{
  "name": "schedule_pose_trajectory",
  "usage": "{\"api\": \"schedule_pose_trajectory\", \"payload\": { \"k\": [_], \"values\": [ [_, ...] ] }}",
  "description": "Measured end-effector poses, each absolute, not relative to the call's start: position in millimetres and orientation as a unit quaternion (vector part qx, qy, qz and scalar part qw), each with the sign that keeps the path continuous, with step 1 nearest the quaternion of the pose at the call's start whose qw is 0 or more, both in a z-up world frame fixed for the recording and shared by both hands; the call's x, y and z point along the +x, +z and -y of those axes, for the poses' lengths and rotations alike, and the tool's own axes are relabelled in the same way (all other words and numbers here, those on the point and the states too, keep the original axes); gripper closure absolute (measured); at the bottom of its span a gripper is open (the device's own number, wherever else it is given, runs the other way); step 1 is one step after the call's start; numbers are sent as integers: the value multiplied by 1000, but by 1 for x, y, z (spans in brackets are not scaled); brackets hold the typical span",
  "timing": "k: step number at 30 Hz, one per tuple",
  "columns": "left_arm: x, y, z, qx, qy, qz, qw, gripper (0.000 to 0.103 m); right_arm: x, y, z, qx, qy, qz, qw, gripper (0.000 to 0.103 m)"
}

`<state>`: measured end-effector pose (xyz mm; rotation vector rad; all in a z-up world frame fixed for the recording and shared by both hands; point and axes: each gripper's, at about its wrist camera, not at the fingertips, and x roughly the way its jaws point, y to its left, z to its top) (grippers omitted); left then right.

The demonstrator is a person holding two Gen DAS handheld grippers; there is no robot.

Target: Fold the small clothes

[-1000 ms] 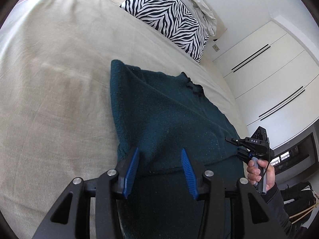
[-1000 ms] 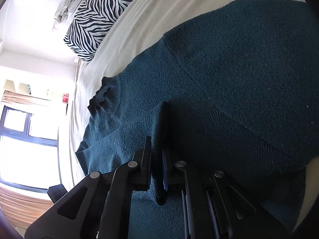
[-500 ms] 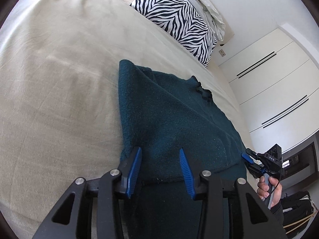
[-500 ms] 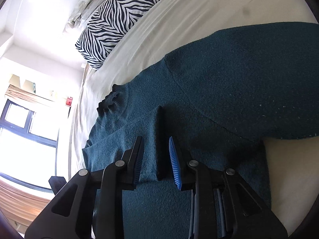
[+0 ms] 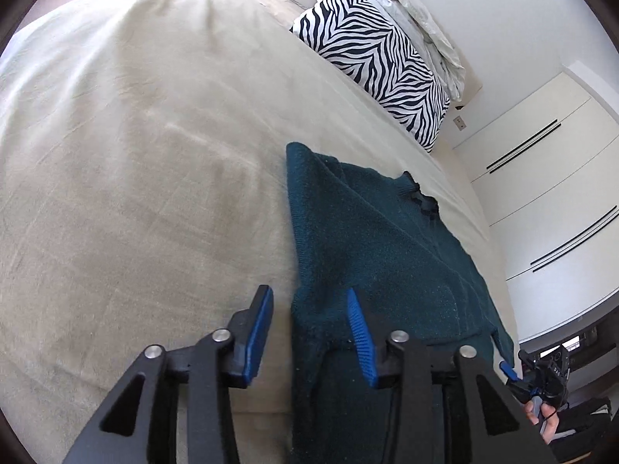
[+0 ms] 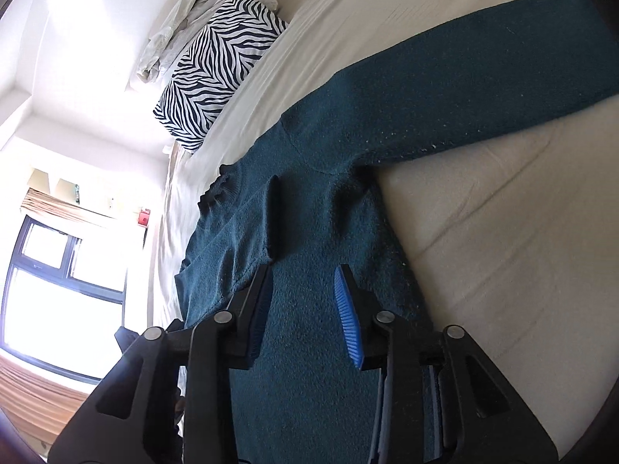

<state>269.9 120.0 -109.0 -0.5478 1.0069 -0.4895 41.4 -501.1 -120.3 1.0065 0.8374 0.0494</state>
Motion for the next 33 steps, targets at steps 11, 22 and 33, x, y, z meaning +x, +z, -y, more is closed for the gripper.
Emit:
{"api": "schedule_pose_trajectory", "payload": {
  "k": [11,22,33],
  "values": [
    [232,-112,-83,-245,-263,-494,791,41,53,-127,431,491,105,-402,766,39],
    [227,-126,-110,-300,-225,-466,801,59,-19,-118,529,499,-43,-322,803,39],
    [194,-77,-66,-284,-280,-451,799,22,-127,-172,724,653,-205,-142,715,43]
  ]
}}
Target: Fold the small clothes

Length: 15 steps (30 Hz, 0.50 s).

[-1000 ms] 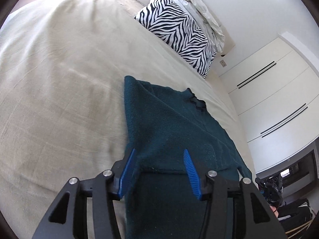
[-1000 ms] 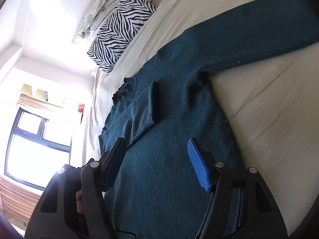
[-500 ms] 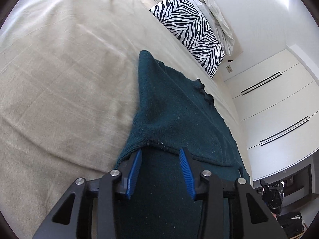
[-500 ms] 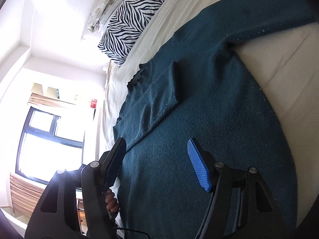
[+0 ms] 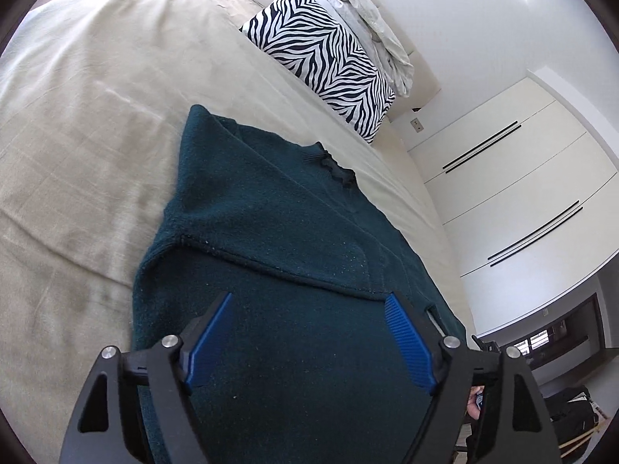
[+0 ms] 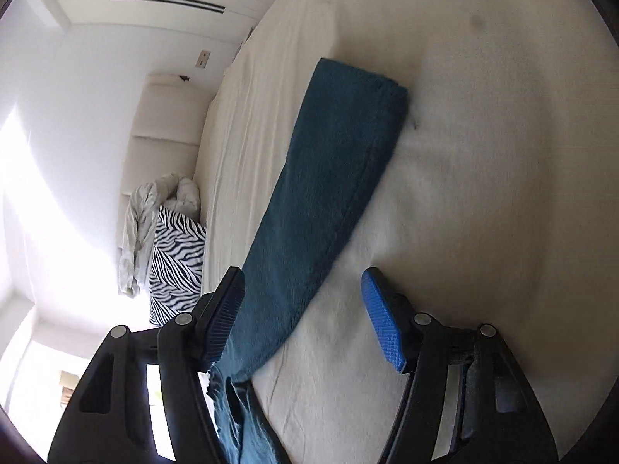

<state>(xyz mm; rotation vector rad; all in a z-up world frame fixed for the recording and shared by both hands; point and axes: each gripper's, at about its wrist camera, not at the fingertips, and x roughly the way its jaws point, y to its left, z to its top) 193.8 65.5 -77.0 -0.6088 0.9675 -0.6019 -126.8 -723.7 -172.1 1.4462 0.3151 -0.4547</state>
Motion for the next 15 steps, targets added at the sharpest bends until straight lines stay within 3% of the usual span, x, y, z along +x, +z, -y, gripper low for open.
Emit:
{"api": "schedule_pose_trajectory", "payload": {
  "k": [3,5,7,10,15],
  "values": [
    [196,-80,-50,-295,-291,-463,783,22,-128,-177,751,662,-209,-119,710,43],
    [197,-81,-40,-300,-298,-470,775,22,-124,-181,766,661,-219,-122,707,58],
    [200,-83,-31,-303,-299,-478,769,22,-118,-182,774,646,-237,-145,711,81],
    [205,-87,-21,-309,-302,-487,759,22,-105,-166,773,602,-251,-175,737,95],
    [216,-86,3,-320,-321,-490,745,22,-40,-84,695,403,-203,-259,854,95]
  ]
}}
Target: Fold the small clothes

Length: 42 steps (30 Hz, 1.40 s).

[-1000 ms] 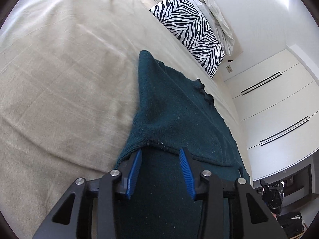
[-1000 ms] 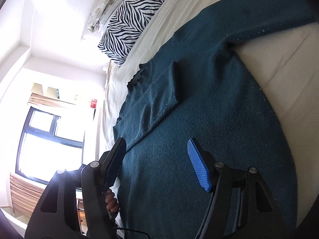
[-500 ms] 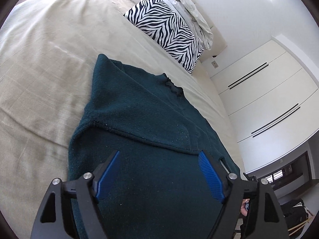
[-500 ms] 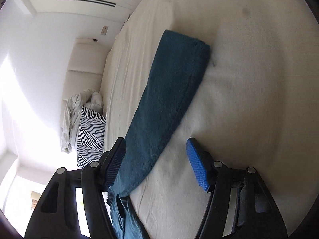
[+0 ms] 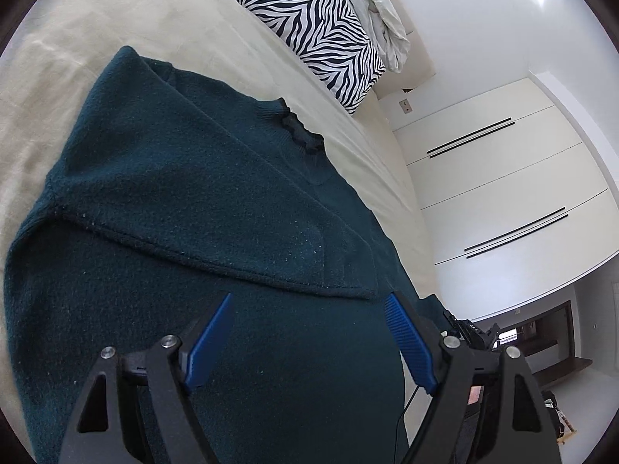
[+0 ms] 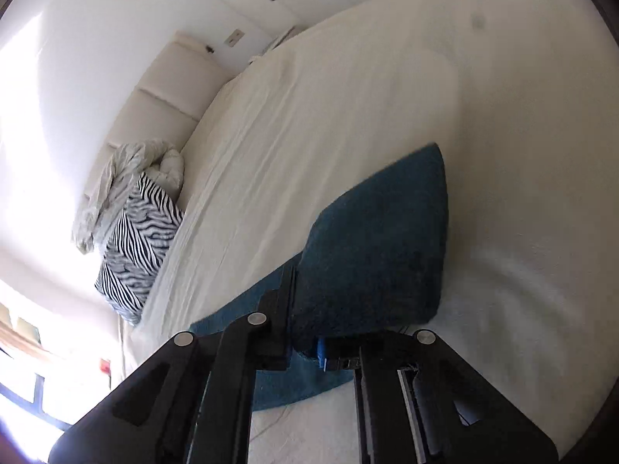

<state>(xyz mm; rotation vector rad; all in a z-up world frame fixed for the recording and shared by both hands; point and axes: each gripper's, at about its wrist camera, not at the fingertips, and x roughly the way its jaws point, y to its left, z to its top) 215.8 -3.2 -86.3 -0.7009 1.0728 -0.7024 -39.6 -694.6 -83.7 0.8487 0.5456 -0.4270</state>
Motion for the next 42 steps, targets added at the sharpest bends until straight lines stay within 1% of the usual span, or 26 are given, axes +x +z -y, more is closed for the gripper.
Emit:
{"api": "schedule_pose_trajectory", "payload": {
  "k": [3,5,6,8,10,11,12,14,17,18,23,25,26,27,28,29,30,32,33,34,35,36,37,39,42],
  "values": [
    [223,-84,21,-341,-337,-489,729,22,6,-43,596,237,-137,-311,910,95],
    [226,-85,33,-357,-351,-490,714,22,35,-38,518,88,-101,-350,927,96],
    [227,-86,38,-364,-354,-492,707,22,52,-42,479,13,-87,-368,925,96],
    [225,-89,48,-376,-366,-496,692,22,70,-58,416,-93,-63,-398,911,96],
    [225,-94,57,-385,-371,-503,679,22,82,-76,367,-171,-58,-411,893,96],
    [225,-97,62,-394,-375,-506,670,21,80,-83,349,-191,-58,-413,889,96],
    [225,-100,68,-403,-380,-509,659,20,76,-87,340,-192,-55,-413,888,96],
    [226,-104,77,-414,-385,-516,644,18,74,-88,336,-159,-52,-411,896,96],
    [229,-108,94,-425,-389,-526,625,14,68,-87,344,-121,-54,-403,905,96],
    [231,-109,99,-430,-389,-531,618,14,73,-87,347,-118,-55,-398,908,96],
    [235,-106,129,-417,-392,-545,612,14,92,-83,346,-89,-59,-380,919,96],
    [238,-107,140,-416,-397,-551,605,21,90,-83,341,-87,-53,-381,919,96],
    [240,-110,145,-419,-401,-555,597,34,92,-84,339,-85,-50,-381,919,96],
    [242,-113,148,-421,-404,-561,587,52,92,-84,338,-79,-47,-382,919,95],
    [242,-117,151,-422,-405,-566,580,63,91,-84,337,-71,-44,-383,920,95],
    [245,-116,153,-418,-406,-568,581,83,91,-84,337,-63,-41,-383,921,95],
    [245,-114,152,-407,-408,-567,588,96,91,-83,339,-50,-38,-384,921,94],
    [247,-106,151,-388,-410,-564,602,95,88,-81,345,-18,-22,-382,924,88],
    [248,-103,149,-380,-412,-561,609,95,85,-79,349,-2,-13,-378,926,82],
    [248,-96,146,-369,-411,-557,620,95,80,-76,354,19,-5,-373,927,73],
    [250,-88,142,-356,-413,-551,632,95,74,-74,359,44,4,-367,929,66],
    [253,-78,139,-338,-416,-543,646,95,67,-71,367,76,13,-357,931,44],
    [256,-67,135,-319,-418,-536,661,95,57,-70,376,112,21,-343,932,33],
    [263,-47,123,-278,-417,-518,693,95,42,-72,394,185,34,-330,925,31],
    [272,-23,107,-226,-410,-494,733,95,32,-90,421,288,46,-339,894,31]
  ]
}}
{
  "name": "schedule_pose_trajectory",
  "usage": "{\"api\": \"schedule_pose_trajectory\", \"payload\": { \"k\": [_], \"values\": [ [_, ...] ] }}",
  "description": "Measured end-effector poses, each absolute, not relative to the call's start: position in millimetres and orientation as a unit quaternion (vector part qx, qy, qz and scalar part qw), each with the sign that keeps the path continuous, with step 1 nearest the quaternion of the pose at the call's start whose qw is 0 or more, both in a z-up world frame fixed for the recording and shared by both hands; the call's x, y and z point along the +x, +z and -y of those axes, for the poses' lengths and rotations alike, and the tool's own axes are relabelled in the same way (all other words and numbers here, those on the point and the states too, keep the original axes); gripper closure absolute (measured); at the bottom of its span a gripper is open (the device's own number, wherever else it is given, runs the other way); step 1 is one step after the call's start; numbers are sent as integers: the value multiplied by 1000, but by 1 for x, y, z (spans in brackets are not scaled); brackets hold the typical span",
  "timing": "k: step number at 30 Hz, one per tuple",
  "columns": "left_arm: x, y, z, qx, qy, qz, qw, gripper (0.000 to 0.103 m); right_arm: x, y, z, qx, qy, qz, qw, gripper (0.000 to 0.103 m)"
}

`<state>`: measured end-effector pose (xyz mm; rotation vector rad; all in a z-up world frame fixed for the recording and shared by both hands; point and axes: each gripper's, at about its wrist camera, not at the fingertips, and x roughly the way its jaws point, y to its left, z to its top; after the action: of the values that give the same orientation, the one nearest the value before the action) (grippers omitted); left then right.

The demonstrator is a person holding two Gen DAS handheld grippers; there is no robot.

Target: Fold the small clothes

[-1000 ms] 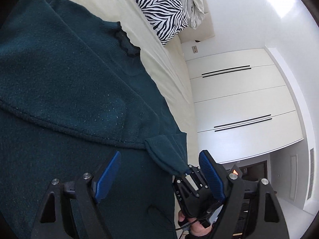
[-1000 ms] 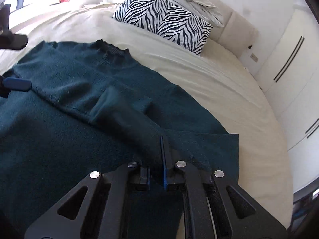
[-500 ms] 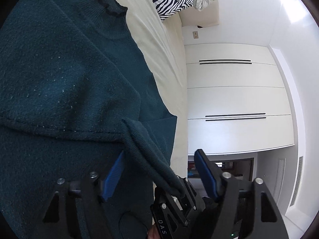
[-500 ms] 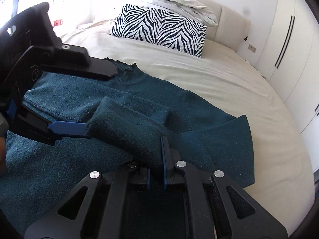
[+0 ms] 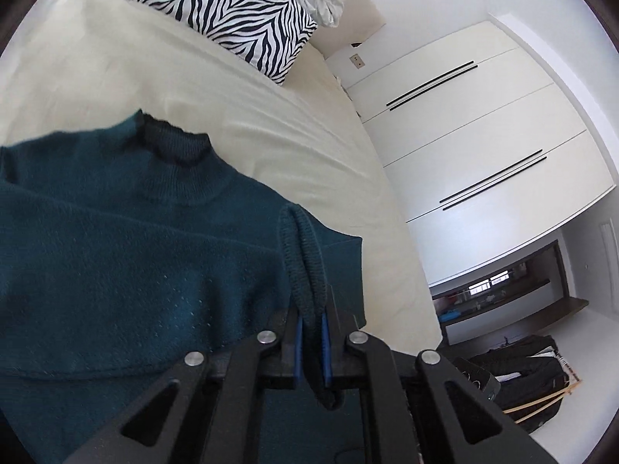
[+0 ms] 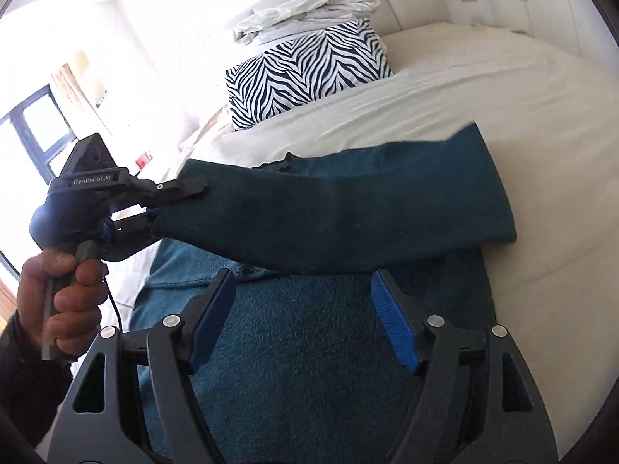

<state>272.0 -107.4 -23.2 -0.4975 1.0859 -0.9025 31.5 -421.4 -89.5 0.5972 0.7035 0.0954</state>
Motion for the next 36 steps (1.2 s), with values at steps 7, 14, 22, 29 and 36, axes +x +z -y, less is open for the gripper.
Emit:
{"api": "schedule_pose_trajectory", "payload": {
  "k": [7,14,22,29,36],
  "values": [
    [295,-49,69,-196,-342,-496,774,95,23,-131,468,454,47,-323,829,31],
    [310,-86,33,-229,-303,-500,778,95,46,-140,493,536,63,-289,791,31],
    [305,-83,28,-226,-310,-488,784,95,103,-177,514,646,38,-262,716,32],
    [313,-98,15,-250,-293,-501,775,95,93,-187,542,692,3,-180,700,42],
    [314,-123,6,-263,-283,-519,762,94,81,-192,541,682,7,-181,709,54]
  ]
}}
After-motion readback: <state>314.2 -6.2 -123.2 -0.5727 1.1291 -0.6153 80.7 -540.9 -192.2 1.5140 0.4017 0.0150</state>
